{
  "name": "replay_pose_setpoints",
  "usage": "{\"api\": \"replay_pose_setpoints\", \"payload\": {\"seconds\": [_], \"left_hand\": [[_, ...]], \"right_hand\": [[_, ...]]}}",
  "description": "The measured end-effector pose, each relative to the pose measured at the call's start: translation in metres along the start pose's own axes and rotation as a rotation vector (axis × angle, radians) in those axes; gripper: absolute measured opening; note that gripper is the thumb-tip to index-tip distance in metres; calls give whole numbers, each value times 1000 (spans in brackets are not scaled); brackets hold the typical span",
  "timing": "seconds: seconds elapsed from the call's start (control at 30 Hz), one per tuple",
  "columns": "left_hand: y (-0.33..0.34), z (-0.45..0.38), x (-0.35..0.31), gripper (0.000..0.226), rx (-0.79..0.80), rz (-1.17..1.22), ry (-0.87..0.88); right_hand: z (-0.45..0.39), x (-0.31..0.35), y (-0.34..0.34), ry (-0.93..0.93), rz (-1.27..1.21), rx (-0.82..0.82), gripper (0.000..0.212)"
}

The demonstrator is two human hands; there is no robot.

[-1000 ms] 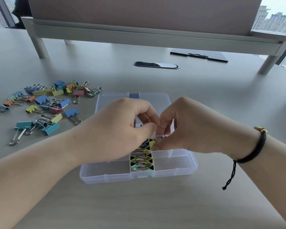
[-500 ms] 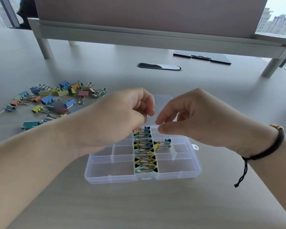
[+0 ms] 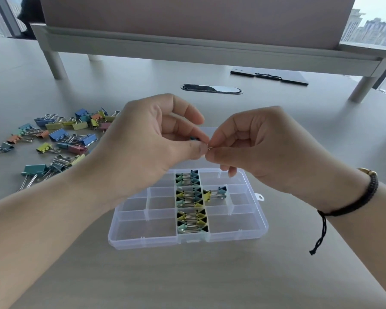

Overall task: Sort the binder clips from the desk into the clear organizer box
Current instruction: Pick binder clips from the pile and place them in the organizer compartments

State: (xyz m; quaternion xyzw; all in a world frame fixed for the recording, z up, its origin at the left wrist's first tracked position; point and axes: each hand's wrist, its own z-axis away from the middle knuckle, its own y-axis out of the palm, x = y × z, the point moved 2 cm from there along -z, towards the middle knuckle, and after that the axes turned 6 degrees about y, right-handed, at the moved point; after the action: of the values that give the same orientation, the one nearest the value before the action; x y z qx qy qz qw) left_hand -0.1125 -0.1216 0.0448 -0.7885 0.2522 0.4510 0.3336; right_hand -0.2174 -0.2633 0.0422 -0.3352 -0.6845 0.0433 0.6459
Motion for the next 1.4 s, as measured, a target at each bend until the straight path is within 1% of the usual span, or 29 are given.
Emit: {"api": "replay_pose_setpoints", "payload": {"seconds": [0.13, 0.2, 0.3, 0.4, 0.5, 0.57, 0.63, 0.73, 0.87, 0.9, 0.97, 1.1, 1.2, 1.33, 1.4], "left_hand": [[0, -1, 1, 37, 52, 116, -20], [0, -1, 1, 36, 93, 134, -1], [2, -1, 3, 33, 112, 55, 38], [3, 1, 3, 31, 90, -52, 84], [3, 3, 0, 31, 68, -121, 131], [3, 4, -2, 25, 59, -126, 153], [2, 4, -3, 21, 46, -132, 172], [-1, 3, -3, 22, 39, -156, 204], [-2, 3, 2, 24, 70, -206, 232], [-1, 3, 4, 26, 74, -209, 247], [0, 2, 7, 29, 95, -199, 250], [3, 2, 8, 33, 180, -175, 163], [5, 5, 7, 18, 238, -183, 144], [7, 8, 4, 10, 308, -317, 179], [8, 10, 3, 10, 337, -366, 199]], "right_hand": [[0, 1, -3, 23, 11, -31, 8], [0, 1, -6, 53, -20, -43, 4], [1, 2, -5, 103, -80, -26, 12], [3, 3, -1, 161, -154, 18, 24], [4, 3, -2, 205, -167, 21, 30], [5, 5, -3, 222, -185, 23, 28], [7, 8, -2, 232, -245, 61, 23], [9, 11, 0, 240, -343, 145, 15], [8, 12, -5, 288, -463, 230, 15], [8, 13, -5, 287, -448, 257, 11], [9, 12, -6, 270, -344, 267, 12], [9, 10, -8, 248, -141, 243, 18], [10, 11, -13, 244, 38, 267, 22], [13, 14, -12, 228, 271, 277, 12], [15, 15, -8, 218, 341, 279, 10]]}}
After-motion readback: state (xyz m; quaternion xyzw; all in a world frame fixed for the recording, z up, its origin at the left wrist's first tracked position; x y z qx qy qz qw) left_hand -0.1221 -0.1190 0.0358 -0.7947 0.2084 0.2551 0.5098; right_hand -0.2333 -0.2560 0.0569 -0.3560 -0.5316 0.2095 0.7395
